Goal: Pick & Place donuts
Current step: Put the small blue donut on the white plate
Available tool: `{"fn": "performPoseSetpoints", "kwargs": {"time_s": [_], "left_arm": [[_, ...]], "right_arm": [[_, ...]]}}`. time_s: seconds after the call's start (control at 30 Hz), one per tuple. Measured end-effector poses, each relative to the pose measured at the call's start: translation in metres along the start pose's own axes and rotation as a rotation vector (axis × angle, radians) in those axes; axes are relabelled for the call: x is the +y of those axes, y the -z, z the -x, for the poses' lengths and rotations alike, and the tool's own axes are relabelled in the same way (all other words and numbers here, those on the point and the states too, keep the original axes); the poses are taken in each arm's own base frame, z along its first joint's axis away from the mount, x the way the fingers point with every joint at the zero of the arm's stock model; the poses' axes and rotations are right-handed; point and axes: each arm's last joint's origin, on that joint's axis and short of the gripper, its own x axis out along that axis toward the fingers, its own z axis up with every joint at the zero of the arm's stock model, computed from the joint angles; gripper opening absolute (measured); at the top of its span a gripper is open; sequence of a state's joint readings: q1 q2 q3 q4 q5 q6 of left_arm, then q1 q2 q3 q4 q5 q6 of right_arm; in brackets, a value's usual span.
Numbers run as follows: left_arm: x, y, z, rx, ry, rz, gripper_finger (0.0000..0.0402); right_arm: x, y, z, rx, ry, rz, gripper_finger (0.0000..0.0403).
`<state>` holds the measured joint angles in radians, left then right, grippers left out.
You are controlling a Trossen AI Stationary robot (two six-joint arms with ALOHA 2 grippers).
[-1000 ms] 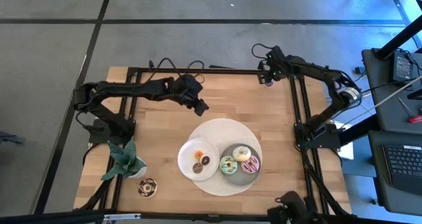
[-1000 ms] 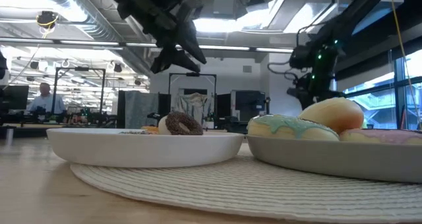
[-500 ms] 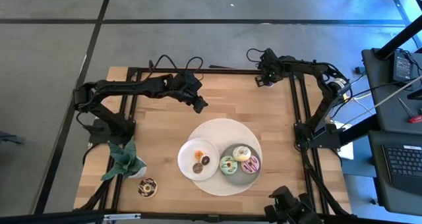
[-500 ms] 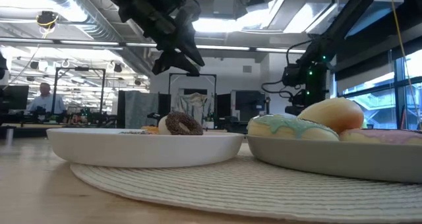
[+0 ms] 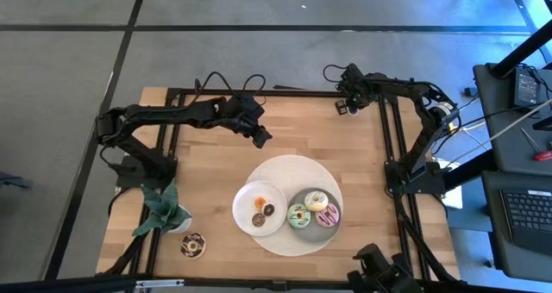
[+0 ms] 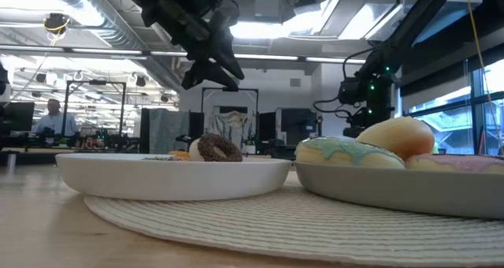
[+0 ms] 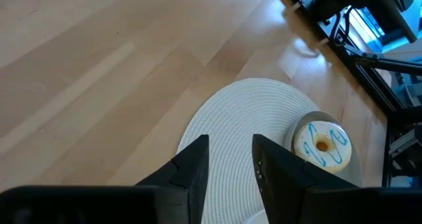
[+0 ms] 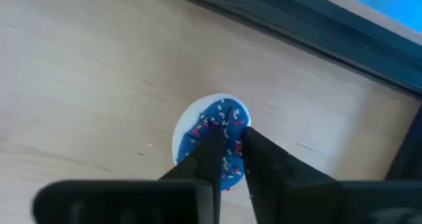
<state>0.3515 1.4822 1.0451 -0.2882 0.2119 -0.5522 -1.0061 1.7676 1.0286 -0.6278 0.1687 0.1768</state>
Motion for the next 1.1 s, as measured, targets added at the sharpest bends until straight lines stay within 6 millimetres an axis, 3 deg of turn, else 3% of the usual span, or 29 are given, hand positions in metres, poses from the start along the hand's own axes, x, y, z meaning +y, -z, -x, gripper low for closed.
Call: {"fn": "performPoseSetpoints", "kwargs": {"time_s": [0.3, 0.6, 0.87, 1.1], "left_arm": [[-0.001, 0.0, 0.0, 0.001, 0.001, -0.001, 0.011], [-0.001, 0.0, 0.0, 0.001, 0.002, 0.002, 0.0111], [-0.001, 0.0, 0.0, 0.001, 0.003, 0.026, 0.0112], [-0.008, 0.002, 0.003, -0.013, 0.018, 0.005, 0.0111]], "right_arm": [[0.0, 0.001, 0.0, 0.007, 0.005, 0.035, 0.001], [0.003, 0.004, 0.008, 0.005, -0.009, 0.076, 0.0009], [0.027, 0.013, 0.054, -0.126, -0.111, 0.206, 0.0007], [0.071, 0.041, 0.106, -0.235, -0.307, 0.332, 0.0006]]}}
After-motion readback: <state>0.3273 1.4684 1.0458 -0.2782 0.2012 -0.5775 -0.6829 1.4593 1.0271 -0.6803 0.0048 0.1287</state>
